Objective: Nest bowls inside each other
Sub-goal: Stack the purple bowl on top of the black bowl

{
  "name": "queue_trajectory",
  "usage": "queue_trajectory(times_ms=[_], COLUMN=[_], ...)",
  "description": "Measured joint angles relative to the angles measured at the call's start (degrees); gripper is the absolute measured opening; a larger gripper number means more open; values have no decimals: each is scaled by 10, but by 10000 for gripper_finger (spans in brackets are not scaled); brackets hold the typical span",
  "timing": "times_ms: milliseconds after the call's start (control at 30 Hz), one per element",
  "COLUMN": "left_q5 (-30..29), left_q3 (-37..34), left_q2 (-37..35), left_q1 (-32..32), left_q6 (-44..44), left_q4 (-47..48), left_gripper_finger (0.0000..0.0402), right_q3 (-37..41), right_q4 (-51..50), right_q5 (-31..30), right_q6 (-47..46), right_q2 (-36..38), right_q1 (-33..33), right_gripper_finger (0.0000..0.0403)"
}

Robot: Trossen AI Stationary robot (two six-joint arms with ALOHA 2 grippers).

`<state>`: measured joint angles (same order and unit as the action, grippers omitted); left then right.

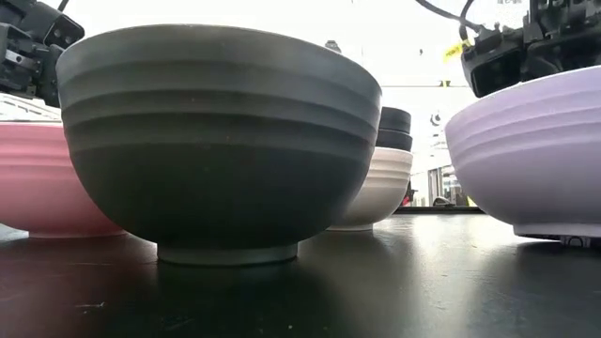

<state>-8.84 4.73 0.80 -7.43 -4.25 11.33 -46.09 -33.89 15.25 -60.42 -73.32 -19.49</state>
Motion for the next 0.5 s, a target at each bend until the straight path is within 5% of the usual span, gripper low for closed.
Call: queue_trajectory(times_ms=[500], left_q5=[4], left_q3=[0], left_q2=[0], left_q1=[0], left_q6=[0], left_q4=[1], left_gripper_finger=[129], right_q3=[0], right_q4=[28], right_q5=[-5], right_q6=[12], right_q2=[47], right_q1=[19], right_gripper_finger=[139])
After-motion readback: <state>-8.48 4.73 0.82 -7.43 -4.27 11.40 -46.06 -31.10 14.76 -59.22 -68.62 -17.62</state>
